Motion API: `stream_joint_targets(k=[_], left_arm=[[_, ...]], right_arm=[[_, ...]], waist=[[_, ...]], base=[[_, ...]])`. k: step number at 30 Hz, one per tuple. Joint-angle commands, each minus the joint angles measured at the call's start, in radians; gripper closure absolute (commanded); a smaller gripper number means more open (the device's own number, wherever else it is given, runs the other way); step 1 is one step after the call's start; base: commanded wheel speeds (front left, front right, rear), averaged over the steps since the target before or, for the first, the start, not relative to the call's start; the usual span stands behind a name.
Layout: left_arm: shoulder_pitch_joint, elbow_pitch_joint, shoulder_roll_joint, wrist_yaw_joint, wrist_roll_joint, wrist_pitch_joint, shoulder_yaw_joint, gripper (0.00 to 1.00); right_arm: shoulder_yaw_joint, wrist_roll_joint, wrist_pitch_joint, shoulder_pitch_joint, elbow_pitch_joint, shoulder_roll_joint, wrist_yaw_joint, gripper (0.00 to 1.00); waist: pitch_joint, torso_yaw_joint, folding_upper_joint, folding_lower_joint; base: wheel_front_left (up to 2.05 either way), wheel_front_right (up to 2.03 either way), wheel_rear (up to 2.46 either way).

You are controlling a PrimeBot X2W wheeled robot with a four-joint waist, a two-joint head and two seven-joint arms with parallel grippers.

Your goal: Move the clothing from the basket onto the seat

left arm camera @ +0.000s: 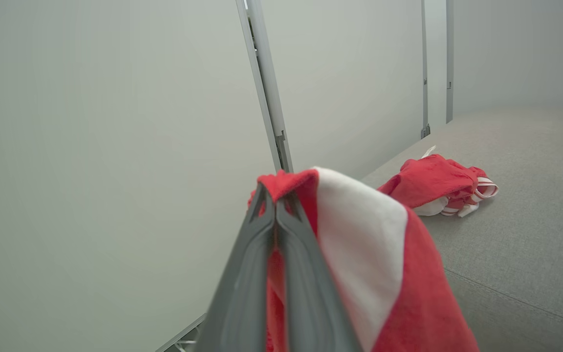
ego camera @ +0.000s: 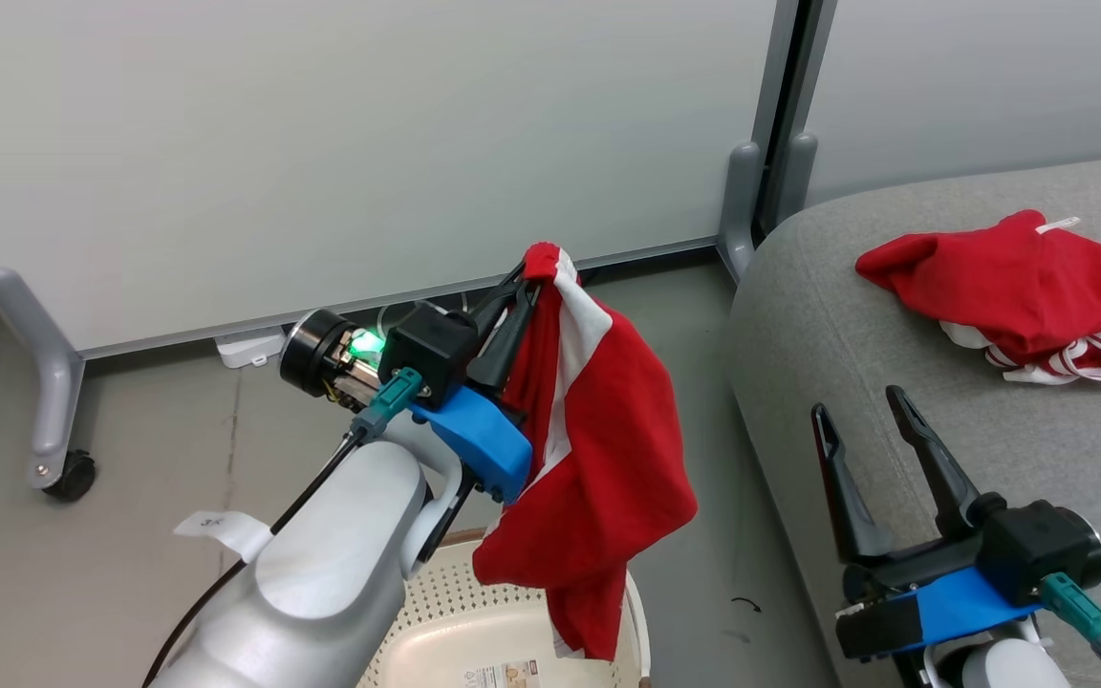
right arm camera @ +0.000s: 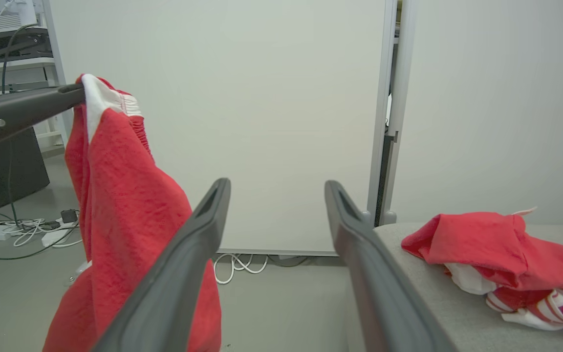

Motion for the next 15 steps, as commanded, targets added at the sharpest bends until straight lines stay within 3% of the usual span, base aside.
stream_joint_targets(k=[1, 7, 15], left_arm=[[0.01, -0.005, 0.004, 0.0, -0.006, 0.002, 0.0, 1.0], [0.015, -0.013, 0.007, 0.003, -0.009, 0.002, -0.006, 1.0], [0.001, -0.019, 0.007, 0.005, -0.014, 0.001, -0.014, 1.0]], right_arm=[[0.004, 0.003, -0.003, 0.013, -0.004, 0.004, 0.0, 0.0], [0.045, 0.015, -0.003, -0.027, -0.023, -0.016, 0.0, 0.0], [0.188, 0.029, -0.003, -0.141, -0.012, -0.052, 0.0, 0.0]], waist=[[0.0, 0.001, -0.0001, 0.0001], [0.002, 0.006, -0.0001, 0.0001], [0.009, 0.014, -0.0001, 0.0001]], base=[[0.0, 0.0, 0.0], [0.0, 0.0, 0.0], [0.0, 0.0, 0.0]])
